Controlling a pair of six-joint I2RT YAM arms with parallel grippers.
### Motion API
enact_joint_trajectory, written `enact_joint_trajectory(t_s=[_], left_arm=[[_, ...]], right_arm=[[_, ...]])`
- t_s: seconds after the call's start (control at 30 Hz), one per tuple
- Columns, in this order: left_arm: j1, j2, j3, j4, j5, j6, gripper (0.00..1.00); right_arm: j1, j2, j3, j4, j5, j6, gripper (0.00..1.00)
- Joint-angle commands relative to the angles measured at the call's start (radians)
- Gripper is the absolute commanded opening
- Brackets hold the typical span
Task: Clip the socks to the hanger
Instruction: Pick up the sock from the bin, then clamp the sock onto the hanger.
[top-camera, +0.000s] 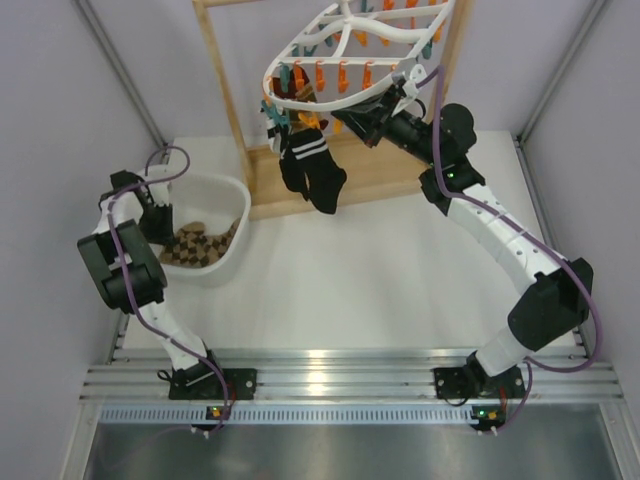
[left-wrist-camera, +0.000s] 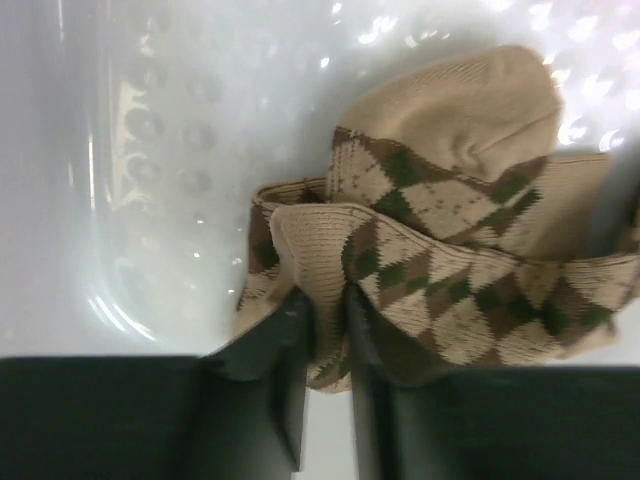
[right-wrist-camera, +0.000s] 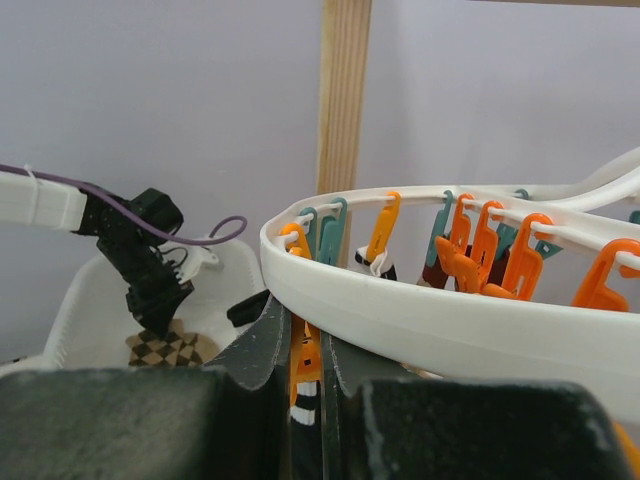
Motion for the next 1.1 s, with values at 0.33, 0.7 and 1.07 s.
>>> enact_joint_trajectory(t_s=[0.33, 0.7, 1.07], left_arm=[[0.003, -0.473, -0.008, 0.007, 0.298, 0.151, 0.0], [-0.098, -0.834, -0.145, 0.409, 0.742, 0.15, 0.0], [-0.523, -0.807, -0.09, 0.621, 0.651, 0.45, 0.0]], right_arm=[[-0.03, -0.001, 0.026, -0.016, 0.034, -0.014, 0.0], [-0.028, 0.003, 0.04, 0.026, 0.044, 0.05, 0.0], [-0.028, -0.003, 0.046, 0.049, 0.057, 0.085, 0.0]])
